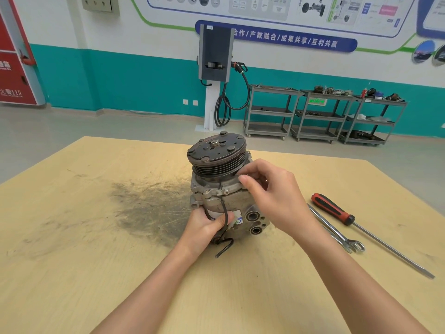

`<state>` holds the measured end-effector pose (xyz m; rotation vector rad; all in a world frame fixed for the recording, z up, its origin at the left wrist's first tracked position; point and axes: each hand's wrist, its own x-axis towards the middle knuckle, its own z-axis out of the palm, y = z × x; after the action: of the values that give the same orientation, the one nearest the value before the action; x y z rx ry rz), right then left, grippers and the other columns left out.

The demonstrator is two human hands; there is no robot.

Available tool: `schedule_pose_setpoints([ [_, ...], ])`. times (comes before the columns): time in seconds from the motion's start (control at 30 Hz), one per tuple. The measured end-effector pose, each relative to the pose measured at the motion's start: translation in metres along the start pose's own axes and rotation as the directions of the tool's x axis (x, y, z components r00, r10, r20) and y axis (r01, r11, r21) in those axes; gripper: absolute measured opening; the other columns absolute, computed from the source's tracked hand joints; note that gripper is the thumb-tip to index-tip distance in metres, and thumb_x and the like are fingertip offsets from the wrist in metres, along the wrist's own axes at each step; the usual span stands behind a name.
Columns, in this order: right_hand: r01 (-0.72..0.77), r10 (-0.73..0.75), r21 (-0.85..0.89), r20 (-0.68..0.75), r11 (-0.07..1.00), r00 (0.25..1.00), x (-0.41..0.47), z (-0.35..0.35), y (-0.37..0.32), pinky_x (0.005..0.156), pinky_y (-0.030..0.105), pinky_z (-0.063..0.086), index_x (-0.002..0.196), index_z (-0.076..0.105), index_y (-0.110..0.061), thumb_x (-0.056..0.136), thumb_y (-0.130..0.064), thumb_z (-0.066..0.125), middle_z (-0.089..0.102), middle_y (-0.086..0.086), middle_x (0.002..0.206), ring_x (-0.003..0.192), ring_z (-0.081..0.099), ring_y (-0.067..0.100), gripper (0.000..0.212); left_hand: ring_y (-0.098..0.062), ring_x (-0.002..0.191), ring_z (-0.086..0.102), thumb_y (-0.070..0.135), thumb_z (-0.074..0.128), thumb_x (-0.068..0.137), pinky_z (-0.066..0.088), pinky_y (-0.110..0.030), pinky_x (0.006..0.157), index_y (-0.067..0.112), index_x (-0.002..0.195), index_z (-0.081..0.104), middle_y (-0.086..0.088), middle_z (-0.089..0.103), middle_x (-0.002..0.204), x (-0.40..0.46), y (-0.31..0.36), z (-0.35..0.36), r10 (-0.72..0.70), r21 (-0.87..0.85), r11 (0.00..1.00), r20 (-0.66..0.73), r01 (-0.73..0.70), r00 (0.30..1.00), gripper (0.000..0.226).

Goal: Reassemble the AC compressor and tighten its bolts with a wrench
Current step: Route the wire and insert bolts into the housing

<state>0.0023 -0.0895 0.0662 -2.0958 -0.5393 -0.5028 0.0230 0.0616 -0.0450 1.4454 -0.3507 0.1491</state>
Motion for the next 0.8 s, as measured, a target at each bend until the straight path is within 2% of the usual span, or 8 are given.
schedule_pose_setpoints([
  [0.1, -0.043, 0.044, 0.013, -0.060, 0.999, 0.997, 0.0023, 0.0053, 0.0005, 0.059, 0.026, 0.047, 0.078, 0.057, -0.021, 0.086, -0.019, 0.072, 0.060, -0.005, 0.068, 0.063, 0.052, 0.009, 0.017, -0.009, 0.110, 0.066, 0.023, 0.065, 0.078, 0.048, -0.019, 0.092, 0.013, 0.112, 0.067, 0.007, 0.075, 0.109, -0.0002, -0.0009, -0.0004, 0.009, 0.004, 1.000, -0.010, -0.009, 1.000, 0.035],
  [0.23, -0.055, 0.050, -0.041, -0.106, 0.998, 0.993, 0.0028, 0.0100, -0.0003, 0.053, 0.018, 0.039, 0.080, 0.053, -0.023, 0.082, -0.026, 0.076, 0.052, -0.009, 0.060, 0.058, 0.047, 0.002, 0.024, -0.009, 0.109, 0.066, 0.024, 0.066, 0.078, 0.048, -0.020, 0.093, 0.016, 0.110, 0.068, 0.006, 0.075, 0.109, 0.0004, -0.0022, -0.0011, -0.002, 0.010, 1.000, -0.008, 0.002, 1.000, 0.034],
  [0.33, -0.026, 0.023, -0.044, -0.071, 0.999, 0.997, -0.0003, 0.0066, -0.0018, 0.058, 0.020, 0.044, 0.092, 0.061, -0.021, 0.087, -0.030, 0.071, 0.058, -0.007, 0.066, 0.063, 0.052, 0.004, 0.014, -0.007, 0.109, 0.066, 0.024, 0.066, 0.079, 0.047, -0.016, 0.090, 0.017, 0.111, 0.068, 0.011, 0.074, 0.109, 0.0007, -0.0027, -0.0012, -0.001, 0.006, 1.000, -0.002, 0.001, 1.000, 0.033],
  [0.43, -0.014, 0.010, -0.082, -0.043, 0.997, 0.999, -0.0011, 0.0037, -0.0022, 0.066, 0.029, 0.048, 0.093, 0.068, -0.016, 0.092, -0.023, 0.065, 0.064, -0.006, 0.073, 0.070, 0.057, 0.008, 0.008, -0.009, 0.110, 0.066, 0.023, 0.066, 0.079, 0.048, -0.017, 0.090, 0.015, 0.112, 0.067, 0.011, 0.074, 0.110, 0.0009, -0.0035, -0.0016, 0.000, -0.004, 1.000, 0.005, 0.000, 1.000, 0.033],
  [0.5, -0.032, 0.029, -0.064, -0.044, 0.997, 0.999, 0.0005, 0.0035, -0.0016, 0.063, 0.026, 0.047, 0.086, 0.065, -0.015, 0.090, -0.021, 0.067, 0.063, -0.007, 0.071, 0.068, 0.056, 0.007, 0.007, -0.010, 0.111, 0.066, 0.023, 0.066, 0.079, 0.048, -0.018, 0.091, 0.014, 0.113, 0.067, 0.009, 0.074, 0.111, 0.0010, -0.0043, -0.0018, 0.001, -0.008, 1.000, 0.004, -0.001, 1.000, 0.035],
  [0.57, -0.056, 0.052, -0.053, -0.070, 0.997, 0.996, 0.0023, 0.0055, -0.0011, 0.056, 0.022, 0.042, 0.080, 0.059, -0.016, 0.086, -0.023, 0.072, 0.058, -0.005, 0.065, 0.061, 0.051, 0.005, 0.016, -0.009, 0.111, 0.066, 0.023, 0.066, 0.079, 0.047, -0.018, 0.091, 0.014, 0.113, 0.067, 0.009, 0.074, 0.111, 0.0010, -0.0052, -0.0019, 0.002, -0.007, 1.000, -0.003, -0.002, 1.000, 0.035],
  [0.67, -0.070, 0.063, -0.070, -0.096, 0.995, 0.993, 0.0027, 0.0084, -0.0006, 0.054, 0.021, 0.040, 0.081, 0.056, -0.020, 0.081, -0.030, 0.077, 0.055, -0.005, 0.061, 0.057, 0.047, 0.003, 0.024, -0.008, 0.111, 0.066, 0.024, 0.067, 0.079, 0.047, -0.016, 0.090, 0.014, 0.114, 0.066, 0.010, 0.074, 0.111, 0.0011, -0.0052, -0.0023, 0.003, -0.004, 1.000, -0.004, -0.003, 1.000, 0.037],
  [0.8, -0.039, 0.038, -0.010, -0.051, 0.999, 0.998, 0.0006, 0.0043, 0.0005, 0.060, 0.026, 0.046, 0.090, 0.064, -0.023, 0.085, -0.030, 0.072, 0.059, -0.003, 0.066, 0.062, 0.052, 0.008, 0.011, -0.008, 0.109, 0.066, 0.024, 0.067, 0.078, 0.048, -0.016, 0.089, 0.016, 0.112, 0.067, 0.010, 0.074, 0.110, 0.0011, -0.0045, -0.0019, -0.001, -0.002, 1.000, -0.013, 0.001, 1.000, 0.034],
])
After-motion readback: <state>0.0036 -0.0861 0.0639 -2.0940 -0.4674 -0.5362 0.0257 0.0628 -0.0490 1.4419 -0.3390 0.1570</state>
